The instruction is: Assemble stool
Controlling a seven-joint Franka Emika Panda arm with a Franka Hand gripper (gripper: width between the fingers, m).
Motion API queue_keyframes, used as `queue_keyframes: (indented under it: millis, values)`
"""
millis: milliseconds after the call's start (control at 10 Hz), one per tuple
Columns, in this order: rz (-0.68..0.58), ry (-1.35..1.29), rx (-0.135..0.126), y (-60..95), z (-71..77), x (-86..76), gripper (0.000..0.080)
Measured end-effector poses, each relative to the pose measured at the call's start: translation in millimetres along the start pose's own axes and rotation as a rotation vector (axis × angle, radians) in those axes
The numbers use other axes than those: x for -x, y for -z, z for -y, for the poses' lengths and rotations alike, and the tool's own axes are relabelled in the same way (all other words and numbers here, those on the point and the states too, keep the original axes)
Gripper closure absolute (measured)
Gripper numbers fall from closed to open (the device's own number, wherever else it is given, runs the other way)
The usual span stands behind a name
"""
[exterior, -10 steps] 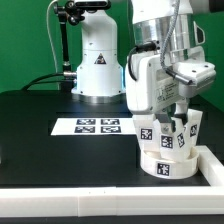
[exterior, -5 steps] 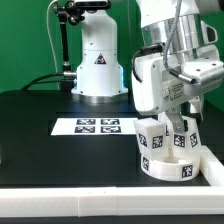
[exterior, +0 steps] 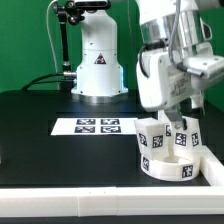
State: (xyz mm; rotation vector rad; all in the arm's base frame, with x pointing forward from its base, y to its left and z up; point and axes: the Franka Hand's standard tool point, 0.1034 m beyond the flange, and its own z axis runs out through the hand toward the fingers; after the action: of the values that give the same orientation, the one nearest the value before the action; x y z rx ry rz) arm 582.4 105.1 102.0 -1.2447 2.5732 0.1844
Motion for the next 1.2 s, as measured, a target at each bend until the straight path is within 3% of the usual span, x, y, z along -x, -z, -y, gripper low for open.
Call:
queue_keyframes:
  millis: [200,600,900,1000,1200]
  values:
    - [0.017,0.130,-0.008,8.9,5.0,6.4,0.0154]
    - [0.010,0.358,-0.009,6.5,4.8,3.5,0.0151]
    - [-0.031,0.825,0.076,9.2,3.8,3.8,0.0151]
    - [-0.047,0.941,0.151,9.2,-1.3,6.3,0.0151]
    - [-0.043,1.104,0.151,8.9,1.8,6.3,0.0151]
